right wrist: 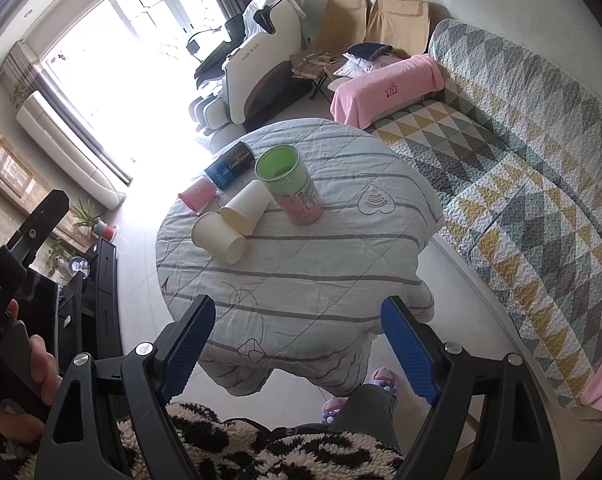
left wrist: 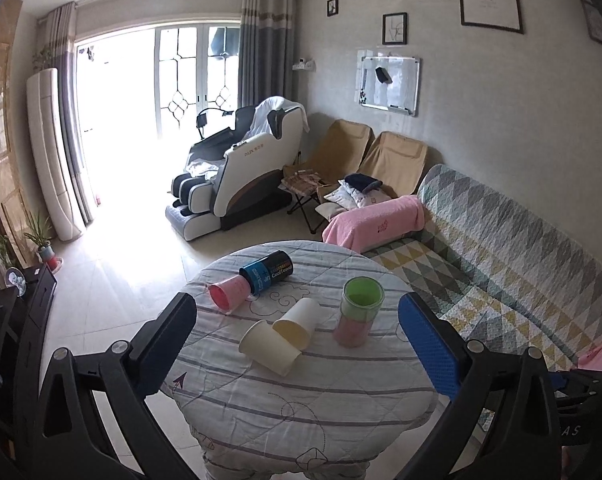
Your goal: Flip cup upright
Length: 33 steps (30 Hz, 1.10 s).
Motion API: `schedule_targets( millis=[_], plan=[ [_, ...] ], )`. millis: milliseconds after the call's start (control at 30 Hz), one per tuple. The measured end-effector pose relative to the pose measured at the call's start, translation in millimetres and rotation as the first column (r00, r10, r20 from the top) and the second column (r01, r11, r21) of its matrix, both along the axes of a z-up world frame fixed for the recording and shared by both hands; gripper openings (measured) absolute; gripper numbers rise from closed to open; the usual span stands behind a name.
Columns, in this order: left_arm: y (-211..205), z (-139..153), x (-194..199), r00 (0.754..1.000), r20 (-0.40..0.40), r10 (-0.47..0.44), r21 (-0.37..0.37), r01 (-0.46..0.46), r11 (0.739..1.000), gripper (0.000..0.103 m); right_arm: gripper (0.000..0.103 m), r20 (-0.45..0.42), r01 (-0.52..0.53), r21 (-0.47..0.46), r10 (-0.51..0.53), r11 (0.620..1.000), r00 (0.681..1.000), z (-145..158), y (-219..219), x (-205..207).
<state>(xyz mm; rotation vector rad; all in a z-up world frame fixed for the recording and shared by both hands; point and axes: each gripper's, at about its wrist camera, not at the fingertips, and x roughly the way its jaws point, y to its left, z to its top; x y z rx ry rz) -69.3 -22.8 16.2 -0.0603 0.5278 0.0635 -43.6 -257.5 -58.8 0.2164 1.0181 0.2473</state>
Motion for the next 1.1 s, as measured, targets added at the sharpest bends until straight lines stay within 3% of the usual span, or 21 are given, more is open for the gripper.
schedule_targets(
  millis=[1100],
  plan=[
    [2.8, 8.2, -2.0, 0.999, 0.047, 0.019, 0.03, -0.02, 0.999, 0.102, 0.087, 0.12, -0.018, -0.04, 0.023, 0.999, 0.993, 22.3, 11.5, 1.0]
  ],
)
